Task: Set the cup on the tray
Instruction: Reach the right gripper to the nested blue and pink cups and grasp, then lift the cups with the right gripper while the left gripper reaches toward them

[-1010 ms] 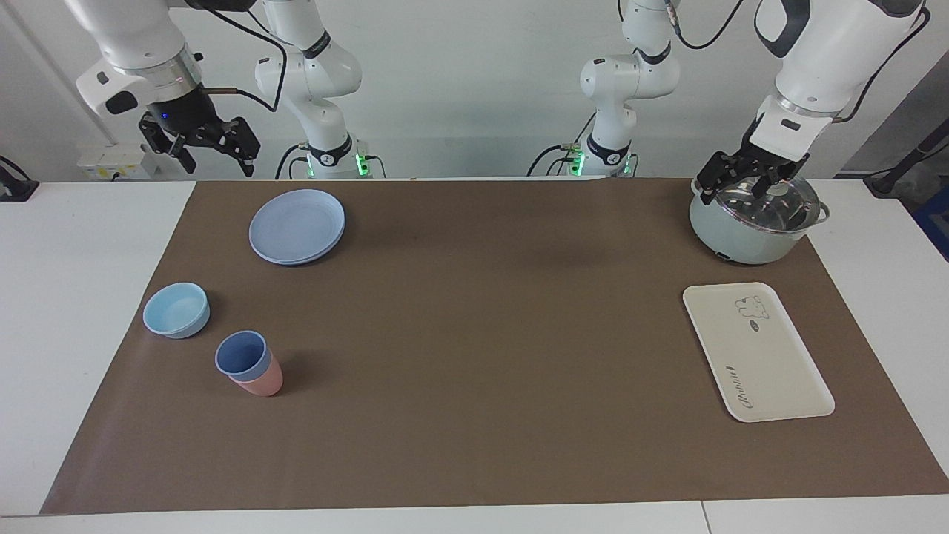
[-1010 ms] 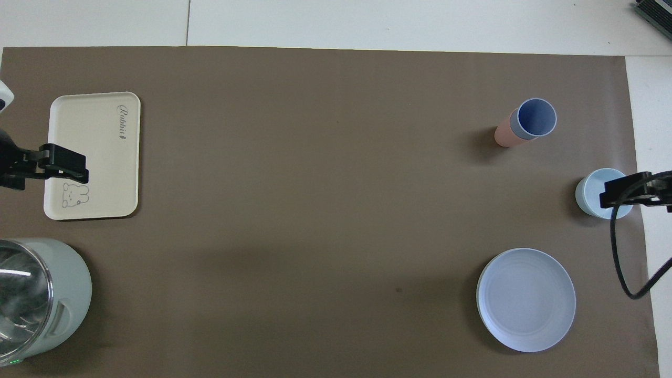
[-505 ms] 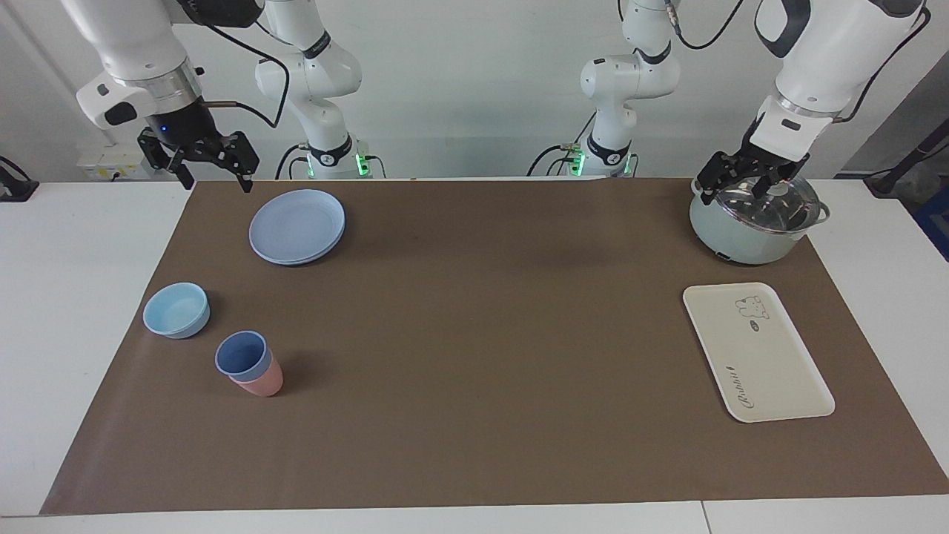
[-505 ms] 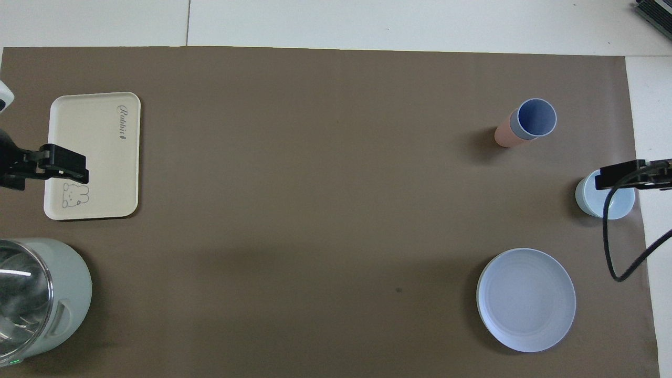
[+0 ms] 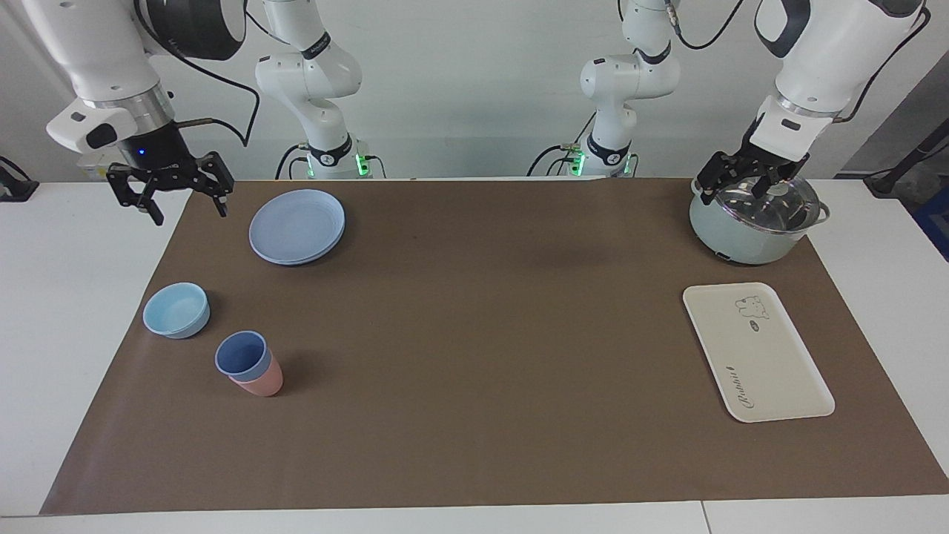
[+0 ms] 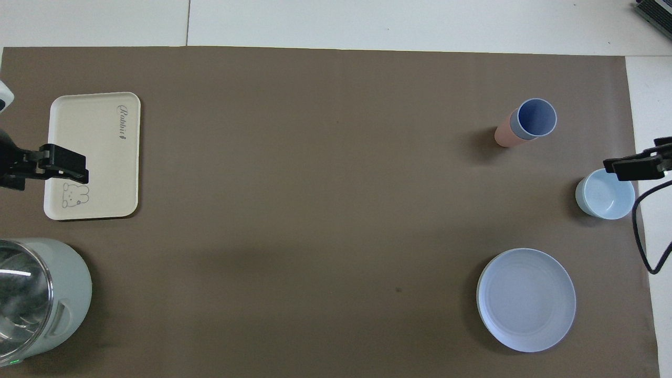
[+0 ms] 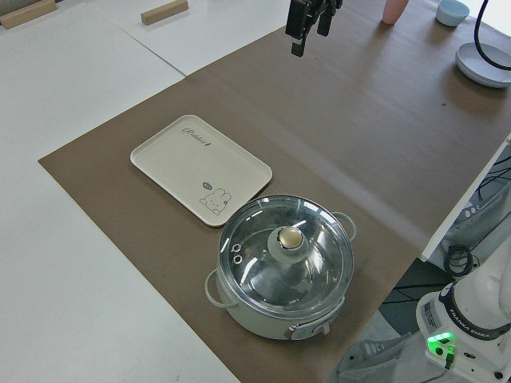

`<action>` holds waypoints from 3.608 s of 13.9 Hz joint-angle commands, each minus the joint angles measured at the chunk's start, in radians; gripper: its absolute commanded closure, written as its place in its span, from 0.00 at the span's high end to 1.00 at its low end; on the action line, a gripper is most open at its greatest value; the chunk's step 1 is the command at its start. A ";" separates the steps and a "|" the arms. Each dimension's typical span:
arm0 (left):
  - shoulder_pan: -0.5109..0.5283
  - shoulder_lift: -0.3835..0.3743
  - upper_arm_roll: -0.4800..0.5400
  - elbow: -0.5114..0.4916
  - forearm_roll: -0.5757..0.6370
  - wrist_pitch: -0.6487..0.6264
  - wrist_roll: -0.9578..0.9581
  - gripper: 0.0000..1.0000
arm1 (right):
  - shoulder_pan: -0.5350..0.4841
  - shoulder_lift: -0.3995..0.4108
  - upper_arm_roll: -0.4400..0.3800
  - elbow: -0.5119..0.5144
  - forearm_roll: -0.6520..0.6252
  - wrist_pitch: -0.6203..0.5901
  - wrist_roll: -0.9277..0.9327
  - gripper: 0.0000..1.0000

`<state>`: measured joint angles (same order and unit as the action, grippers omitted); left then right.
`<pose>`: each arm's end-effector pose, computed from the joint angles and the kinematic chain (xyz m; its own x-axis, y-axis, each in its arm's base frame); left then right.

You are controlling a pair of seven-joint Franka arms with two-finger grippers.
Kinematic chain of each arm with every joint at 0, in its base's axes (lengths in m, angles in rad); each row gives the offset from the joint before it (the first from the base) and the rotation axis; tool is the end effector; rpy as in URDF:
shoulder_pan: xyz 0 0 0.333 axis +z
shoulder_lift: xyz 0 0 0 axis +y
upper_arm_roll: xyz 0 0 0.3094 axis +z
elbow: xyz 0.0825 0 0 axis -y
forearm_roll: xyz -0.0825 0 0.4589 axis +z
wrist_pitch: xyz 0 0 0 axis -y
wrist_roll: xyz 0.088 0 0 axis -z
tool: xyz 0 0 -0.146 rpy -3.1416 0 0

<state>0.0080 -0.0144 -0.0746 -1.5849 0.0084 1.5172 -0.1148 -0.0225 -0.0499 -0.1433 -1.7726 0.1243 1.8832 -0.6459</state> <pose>0.6157 -0.0401 0.5757 0.9975 0.0488 -0.0519 0.0480 -0.9987 -0.0155 0.6367 -0.0938 0.5288 0.8817 0.4259 0.2031 0.4366 -0.8996 -0.0092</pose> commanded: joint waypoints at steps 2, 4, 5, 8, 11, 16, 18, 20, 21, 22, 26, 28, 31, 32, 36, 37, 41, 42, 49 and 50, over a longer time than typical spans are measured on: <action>0.004 -0.013 -0.001 -0.006 -0.001 -0.012 -0.003 1.00 | -0.077 0.068 0.001 -0.028 0.205 0.085 -0.433 1.00; 0.004 -0.013 -0.001 -0.006 -0.001 -0.012 -0.005 1.00 | -0.115 0.108 0.001 -0.050 0.317 0.118 -0.620 1.00; 0.004 -0.013 -0.001 -0.006 -0.001 -0.012 -0.005 1.00 | -0.140 0.143 0.001 -0.051 0.384 0.129 -0.723 1.00; 0.004 -0.013 -0.001 -0.007 -0.001 -0.014 -0.005 1.00 | -0.186 0.232 0.001 -0.051 0.569 0.139 -0.931 1.00; 0.003 -0.015 -0.001 -0.009 -0.001 -0.011 -0.003 1.00 | -0.221 0.318 0.002 -0.054 0.705 0.135 -1.114 1.00; 0.004 -0.035 -0.001 -0.053 -0.001 0.029 -0.006 1.00 | -0.241 0.455 0.002 -0.048 1.015 0.116 -1.340 1.00; 0.004 -0.035 -0.001 -0.056 -0.001 0.029 0.000 1.00 | -0.235 0.469 0.004 -0.048 1.112 0.117 -1.370 1.00; 0.004 -0.035 -0.001 -0.056 -0.001 0.029 0.000 1.00 | -0.232 0.488 0.005 -0.048 1.179 0.114 -1.387 1.00; 0.004 -0.035 -0.001 -0.056 -0.001 0.031 0.001 1.00 | -0.229 0.510 0.008 -0.047 1.207 0.114 -1.414 1.00; 0.004 -0.035 -0.001 -0.056 -0.001 0.031 0.001 1.00 | -0.223 0.516 0.010 -0.048 1.227 0.122 -1.446 1.00; 0.004 -0.033 -0.001 -0.056 -0.001 0.058 0.006 1.00 | -0.195 0.519 0.010 -0.056 1.232 0.134 -1.456 1.00; 0.004 -0.035 -0.001 -0.058 -0.001 0.060 0.004 1.00 | -0.186 0.524 0.010 -0.056 1.233 0.155 -1.456 1.00; 0.000 -0.035 -0.001 -0.058 -0.001 0.058 0.001 1.00 | -0.183 0.524 0.011 -0.065 1.259 0.185 -1.456 1.00; -0.002 -0.035 -0.001 -0.060 -0.001 0.057 -0.003 1.00 | -0.171 0.524 0.011 -0.065 1.273 0.191 -1.456 1.00; -0.010 -0.035 -0.001 -0.058 -0.001 0.057 -0.006 1.00 | -0.163 0.561 0.011 -0.064 1.342 0.191 -1.486 1.00; -0.010 -0.035 -0.001 -0.058 -0.001 0.057 -0.005 1.00 | -0.163 0.561 0.011 -0.064 1.342 0.194 -1.486 1.00; -0.014 -0.035 -0.001 -0.058 -0.001 0.057 -0.003 1.00 | -0.151 0.561 0.011 -0.071 1.345 0.214 -1.491 0.64; -0.014 -0.035 -0.001 -0.058 -0.001 0.048 -0.011 1.00 | -0.148 0.561 0.011 -0.070 1.344 0.214 -1.491 0.17; -0.069 -0.038 -0.013 -0.060 -0.001 0.055 -0.009 1.00 | -0.090 0.395 0.013 -0.054 1.142 0.280 -1.202 0.00; -0.098 -0.039 -0.013 -0.063 -0.004 0.052 -0.006 1.00 | -0.064 0.348 0.013 -0.054 1.068 0.284 -1.092 0.00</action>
<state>-0.0430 -0.0181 -0.0967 -1.6043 0.0083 1.5516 -0.1155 -0.1169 0.4111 -0.1366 -1.8011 1.3056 2.1328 -1.9068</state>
